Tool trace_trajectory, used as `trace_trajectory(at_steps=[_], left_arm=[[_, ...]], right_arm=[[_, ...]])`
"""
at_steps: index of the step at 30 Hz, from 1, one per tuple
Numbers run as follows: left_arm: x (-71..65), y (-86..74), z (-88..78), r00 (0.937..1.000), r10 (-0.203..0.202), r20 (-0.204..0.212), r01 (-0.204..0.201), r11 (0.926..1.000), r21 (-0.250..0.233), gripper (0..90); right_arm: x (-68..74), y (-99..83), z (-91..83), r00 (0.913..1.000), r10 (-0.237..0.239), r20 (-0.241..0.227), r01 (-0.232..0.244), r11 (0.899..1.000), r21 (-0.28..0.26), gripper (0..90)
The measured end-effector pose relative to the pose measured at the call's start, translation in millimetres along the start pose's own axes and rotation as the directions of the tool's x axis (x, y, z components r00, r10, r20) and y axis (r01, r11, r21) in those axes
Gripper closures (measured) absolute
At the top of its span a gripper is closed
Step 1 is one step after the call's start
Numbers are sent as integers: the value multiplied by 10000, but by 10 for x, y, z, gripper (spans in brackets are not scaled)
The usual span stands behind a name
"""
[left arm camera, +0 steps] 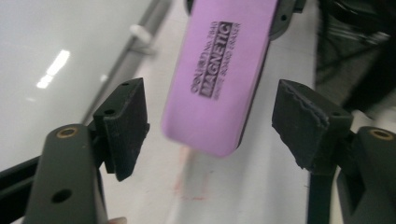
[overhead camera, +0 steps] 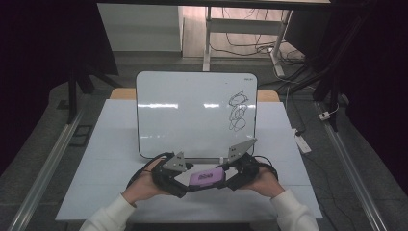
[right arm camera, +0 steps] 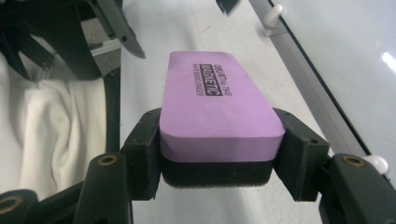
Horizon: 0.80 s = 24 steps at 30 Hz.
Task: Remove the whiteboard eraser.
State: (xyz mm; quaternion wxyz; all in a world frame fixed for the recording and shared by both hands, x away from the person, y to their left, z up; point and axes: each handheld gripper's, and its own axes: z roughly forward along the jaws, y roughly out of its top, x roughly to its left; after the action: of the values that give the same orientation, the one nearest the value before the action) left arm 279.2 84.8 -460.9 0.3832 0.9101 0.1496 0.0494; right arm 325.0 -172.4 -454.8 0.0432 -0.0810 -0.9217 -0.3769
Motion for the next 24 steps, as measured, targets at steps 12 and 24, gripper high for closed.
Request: trace_trajectory(at_steps=[12, 24], left_arm=[[81, 66, 262, 9897, 143, 1428, -233, 9978, 619, 291], [28, 63, 326, 9868, 575, 1513, -726, 9927, 960, 389]], right_arm=[[105, 18, 54, 9872, -1597, 1, 1597, 9872, 55, 400], [152, 9, 68, 9747, -2236, -57, 2237, 9745, 165, 399]])
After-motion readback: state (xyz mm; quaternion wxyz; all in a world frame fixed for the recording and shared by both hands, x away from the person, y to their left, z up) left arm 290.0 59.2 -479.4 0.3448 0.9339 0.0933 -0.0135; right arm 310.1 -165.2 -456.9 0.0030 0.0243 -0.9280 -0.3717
